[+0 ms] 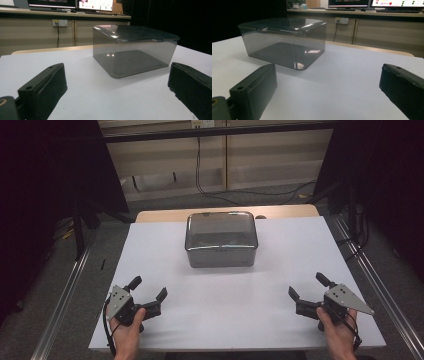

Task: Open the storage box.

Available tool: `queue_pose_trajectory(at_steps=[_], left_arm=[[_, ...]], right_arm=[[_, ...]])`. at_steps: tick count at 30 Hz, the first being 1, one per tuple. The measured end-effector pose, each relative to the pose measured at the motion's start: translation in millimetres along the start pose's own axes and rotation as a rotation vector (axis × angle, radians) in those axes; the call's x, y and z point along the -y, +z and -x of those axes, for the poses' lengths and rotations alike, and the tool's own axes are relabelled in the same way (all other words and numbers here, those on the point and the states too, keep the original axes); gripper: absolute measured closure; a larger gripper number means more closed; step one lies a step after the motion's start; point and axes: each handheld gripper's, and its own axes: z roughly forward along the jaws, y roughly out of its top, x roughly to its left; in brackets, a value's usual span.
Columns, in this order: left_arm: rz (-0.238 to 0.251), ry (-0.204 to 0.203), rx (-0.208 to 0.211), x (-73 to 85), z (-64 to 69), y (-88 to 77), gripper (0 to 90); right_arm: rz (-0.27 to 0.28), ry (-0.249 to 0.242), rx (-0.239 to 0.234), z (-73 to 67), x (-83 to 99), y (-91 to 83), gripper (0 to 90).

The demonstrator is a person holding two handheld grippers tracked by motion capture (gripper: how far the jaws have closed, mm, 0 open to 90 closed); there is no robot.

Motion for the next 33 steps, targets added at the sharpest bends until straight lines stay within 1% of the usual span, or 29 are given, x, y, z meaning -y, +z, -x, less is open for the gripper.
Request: queue_pose_trajectory(at_steps=[4,8,11,12,18,19,20,21,22,24,25,26,28,32,33], left_arm=[[-0.011,-0.001,0.012,-0.1,1.3,1.1,2.4],[-0.015,-0.003,0.005,-0.2,1.4,0.9,2.4],[-0.023,-0.004,0.007,0.3,1.8,0.9,2.9],[-0.021,-0.006,0.003,0.4,2.2,0.8,2.9],[-0.018,-0.006,0.005,-0.1,2.9,0.1,3.0],[-0.018,-0.010,0.004,0.2,2.8,0.0,2.9],[-0.020,-0.015,0.004,0.5,2.6,-0.2,2.9],[-0.017,-0.021,0.012,0.7,2.0,-0.6,2.9],[-0.005,-0.032,0.016,0.6,1.8,-0.7,3.0],[-0.005,-0.015,0.013,0.2,2.1,-0.6,2.9],[-0.009,-0.017,0.011,0.3,1.4,-0.8,2.9],[-0.007,-0.027,0.007,0.5,1.4,-0.7,3.0],[-0.008,-0.023,-0.003,0.6,1.3,-0.9,2.9],[-0.001,-0.030,0.007,-0.3,2.1,-1.9,3.0],[-0.002,-0.029,0.008,-0.3,2.3,-2.1,3.1]], right_arm=[[-0.001,0.010,-0.010,-0.3,0.4,0.6,0.8],[-0.001,0.016,-0.023,-0.8,0.7,1.4,0.7],[-0.005,0.015,-0.031,-2.0,0.7,2.0,0.6],[-0.005,0.007,-0.034,-3.1,0.7,2.4,0.4],[-0.006,0.000,-0.045,-5.9,0.4,4.2,0.2],[-0.014,-0.004,-0.055,-6.1,0.4,5.6,0.2],[-0.014,-0.004,-0.055,-6.1,0.4,5.6,0.2],[-0.016,0.001,-0.059,-6.6,0.6,6.5,0.2],[-0.016,-0.004,-0.064,-7.8,0.4,7.4,0.2],[-0.018,-0.009,-0.070,-8.5,0.4,7.6,0.2],[-0.020,-0.010,-0.070,-9.5,0.3,8.0,0.2],[-0.020,-0.009,-0.076,-10.3,0.4,8.6,0.1],[-0.032,-0.016,-0.090,-11.6,0.8,10.2,0.1],[-0.043,-0.027,-0.102,-14.5,1.6,14.1,0.0],[-0.047,-0.041,-0.097,-15.3,1.8,16.1,0.0]])
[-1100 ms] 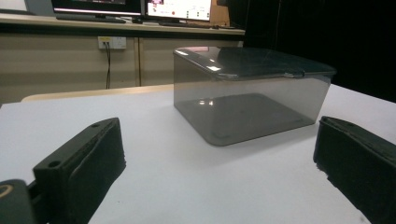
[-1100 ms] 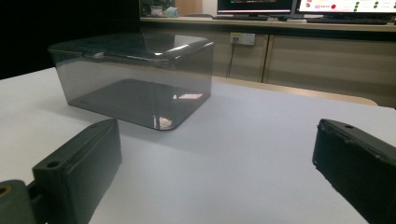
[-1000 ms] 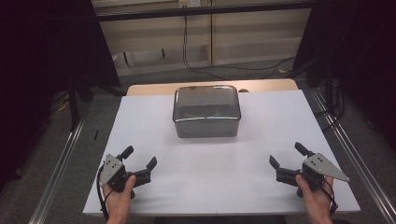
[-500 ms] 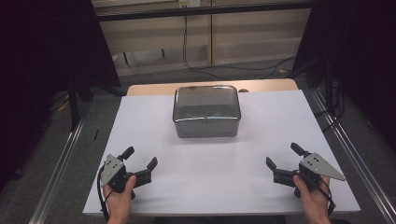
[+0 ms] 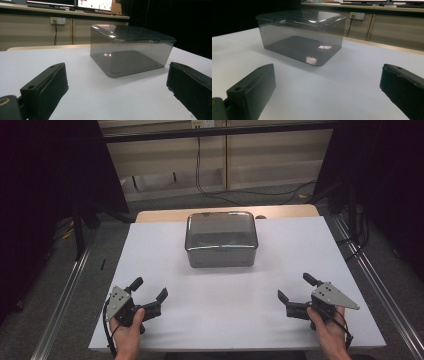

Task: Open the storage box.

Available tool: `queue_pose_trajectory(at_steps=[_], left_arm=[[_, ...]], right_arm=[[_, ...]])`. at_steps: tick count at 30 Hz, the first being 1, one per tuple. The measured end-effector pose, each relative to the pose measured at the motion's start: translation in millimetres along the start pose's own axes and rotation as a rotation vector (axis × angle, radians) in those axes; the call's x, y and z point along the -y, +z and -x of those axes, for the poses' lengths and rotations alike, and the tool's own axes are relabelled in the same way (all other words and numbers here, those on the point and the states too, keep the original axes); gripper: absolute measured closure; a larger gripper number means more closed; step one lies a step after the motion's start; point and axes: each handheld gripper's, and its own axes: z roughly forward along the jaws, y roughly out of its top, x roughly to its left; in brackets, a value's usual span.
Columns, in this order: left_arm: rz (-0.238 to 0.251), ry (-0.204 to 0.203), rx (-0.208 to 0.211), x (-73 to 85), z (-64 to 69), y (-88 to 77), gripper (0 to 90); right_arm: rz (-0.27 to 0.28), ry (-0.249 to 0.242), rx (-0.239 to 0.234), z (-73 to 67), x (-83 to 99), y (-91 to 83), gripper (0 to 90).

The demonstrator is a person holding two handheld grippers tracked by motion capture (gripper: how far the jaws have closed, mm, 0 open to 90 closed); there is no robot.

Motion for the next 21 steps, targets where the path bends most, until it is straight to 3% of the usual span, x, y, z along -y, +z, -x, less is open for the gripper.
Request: queue_pose_trajectory(at_steps=[7,13,21], left_arm=[[-0.008,0.017,-0.001,0.0,0.3,-0.4,3.2],[-0.002,0.007,0.001,0.3,1.2,-1.5,3.2],[0.008,0.000,0.002,-1.2,1.4,-4.0,3.6]], right_arm=[[0.010,-0.024,-0.029,-6.5,-3.4,8.2,0.1],[0.023,-0.037,-0.040,-14.0,-7.6,15.6,0.7],[0.024,-0.054,-0.099,-26.7,-10.6,30.1,0.2]])
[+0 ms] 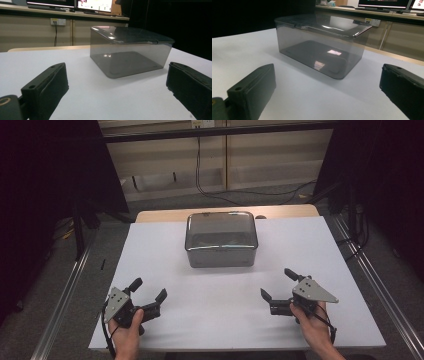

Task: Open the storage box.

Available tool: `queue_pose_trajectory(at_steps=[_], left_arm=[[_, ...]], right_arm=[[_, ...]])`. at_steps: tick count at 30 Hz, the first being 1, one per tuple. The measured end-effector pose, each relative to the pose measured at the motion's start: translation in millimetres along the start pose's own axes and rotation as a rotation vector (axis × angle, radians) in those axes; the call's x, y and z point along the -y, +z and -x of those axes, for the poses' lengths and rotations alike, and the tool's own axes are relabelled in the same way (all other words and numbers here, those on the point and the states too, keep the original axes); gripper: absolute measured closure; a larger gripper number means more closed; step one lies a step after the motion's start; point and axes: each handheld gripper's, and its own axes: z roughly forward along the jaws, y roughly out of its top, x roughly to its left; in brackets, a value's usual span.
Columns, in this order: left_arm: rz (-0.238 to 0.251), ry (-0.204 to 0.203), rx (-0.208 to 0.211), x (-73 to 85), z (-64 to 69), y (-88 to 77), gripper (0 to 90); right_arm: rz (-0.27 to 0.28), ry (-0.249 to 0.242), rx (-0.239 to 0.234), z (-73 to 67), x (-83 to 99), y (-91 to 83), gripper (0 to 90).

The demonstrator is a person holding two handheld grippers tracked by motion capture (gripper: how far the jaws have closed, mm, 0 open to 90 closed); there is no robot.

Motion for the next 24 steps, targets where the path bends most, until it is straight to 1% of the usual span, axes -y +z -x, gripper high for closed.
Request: queue_pose_trajectory(at_steps=[2,4,6,8,10,14,15,16,17,21,22,23,24], left_arm=[[-0.001,-0.008,0.002,0.3,0.7,1.0,3.6],[-0.011,-0.007,0.003,0.9,1.5,1.4,3.6],[-0.015,-0.003,0.009,1.0,2.1,1.3,3.6],[-0.022,0.005,0.007,1.8,2.8,1.7,3.7],[-0.027,0.004,0.013,2.5,3.8,2.9,3.7],[-0.028,0.017,0.029,2.2,4.8,2.8,3.7],[-0.029,0.012,0.036,2.6,4.6,3.4,3.7],[-0.042,0.012,0.037,3.2,4.1,3.5,3.7],[-0.042,0.013,0.032,3.8,4.4,3.9,3.7],[-0.041,0.031,0.026,3.5,5.1,4.2,3.7],[-0.041,0.035,0.028,3.5,5.4,4.3,3.7],[-0.046,0.042,0.028,3.4,5.3,4.2,3.7],[-0.048,0.041,0.029,3.5,5.4,4.3,3.7]], right_arm=[[0.002,0.016,-0.004,-1.4,-0.5,4.5,0.7],[0.002,0.015,-0.015,-4.3,-2.6,10.4,0.8],[0.000,0.016,-0.037,-7.2,-5.3,16.1,0.6],[-0.001,0.016,-0.047,-9.7,-8.0,21.7,0.7],[0.001,0.018,-0.050,-11.9,-10.3,26.7,0.7],[0.007,0.023,-0.060,-13.4,-15.5,31.7,0.8],[0.014,0.021,-0.063,-13.1,-16.9,32.8,0.8],[0.016,0.025,-0.062,-13.1,-18.6,33.3,0.8],[0.021,0.025,-0.068,-13.0,-20.1,34.2,0.7],[0.041,0.004,-0.071,-13.7,-27.0,39.0,0.4],[0.052,-0.001,-0.085,-13.8,-28.5,40.6,0.0],[0.066,-0.016,-0.098,-13.9,-29.6,42.4,0.0],[0.070,-0.035,-0.093,-14.0,-30.7,44.1,0.0]])
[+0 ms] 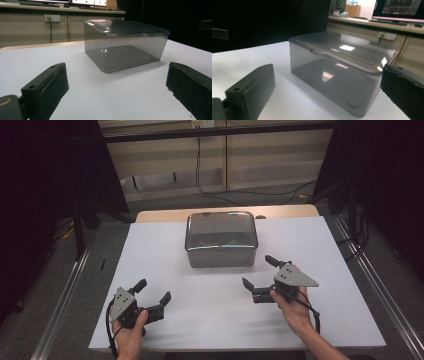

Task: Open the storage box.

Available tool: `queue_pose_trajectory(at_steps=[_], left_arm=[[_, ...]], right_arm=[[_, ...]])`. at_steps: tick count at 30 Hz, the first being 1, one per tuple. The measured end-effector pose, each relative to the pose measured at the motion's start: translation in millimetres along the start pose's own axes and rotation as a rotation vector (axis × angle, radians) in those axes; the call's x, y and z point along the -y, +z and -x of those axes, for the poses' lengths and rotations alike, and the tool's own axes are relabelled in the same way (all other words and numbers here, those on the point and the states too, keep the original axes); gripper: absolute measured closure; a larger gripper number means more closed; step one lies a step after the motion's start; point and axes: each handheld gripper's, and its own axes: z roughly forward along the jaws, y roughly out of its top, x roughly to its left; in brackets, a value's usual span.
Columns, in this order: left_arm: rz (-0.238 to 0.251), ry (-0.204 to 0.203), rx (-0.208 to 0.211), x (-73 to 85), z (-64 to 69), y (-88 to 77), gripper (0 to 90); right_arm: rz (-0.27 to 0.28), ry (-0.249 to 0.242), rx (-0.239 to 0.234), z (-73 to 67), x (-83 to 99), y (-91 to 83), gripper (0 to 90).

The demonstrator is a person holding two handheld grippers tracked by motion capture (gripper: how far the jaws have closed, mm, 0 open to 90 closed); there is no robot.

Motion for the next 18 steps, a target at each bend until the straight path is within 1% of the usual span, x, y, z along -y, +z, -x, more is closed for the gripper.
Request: queue_pose_trajectory(at_steps=[1,2,4,7,10,14,18], left_arm=[[0.002,-0.003,-0.002,0.2,0.4,0.5,3.7],[0.002,-0.004,-0.002,0.3,0.6,0.8,3.7],[0.003,-0.004,0.000,0.5,0.6,1.3,3.7],[0.002,-0.004,0.001,0.5,0.7,1.6,3.7],[-0.001,0.005,0.003,0.2,0.4,1.2,3.7],[-0.001,0.000,0.001,0.3,0.7,1.8,3.7],[-0.005,0.009,0.004,0.0,0.4,1.7,3.7]], right_arm=[[-0.004,-0.002,0.003,0.4,-0.8,2.2,0.0],[-0.005,0.011,-0.003,1.0,-1.2,4.6,0.0],[-0.016,0.019,0.001,2.1,-1.0,9.0,0.0],[-0.022,0.001,0.009,3.3,-0.9,13.9,0.0],[-0.028,-0.005,0.015,3.1,-2.5,17.5,0.1],[-0.020,-0.026,0.017,3.0,-7.9,23.4,0.1],[-0.016,-0.042,0.000,0.8,-10.5,31.3,0.1]])
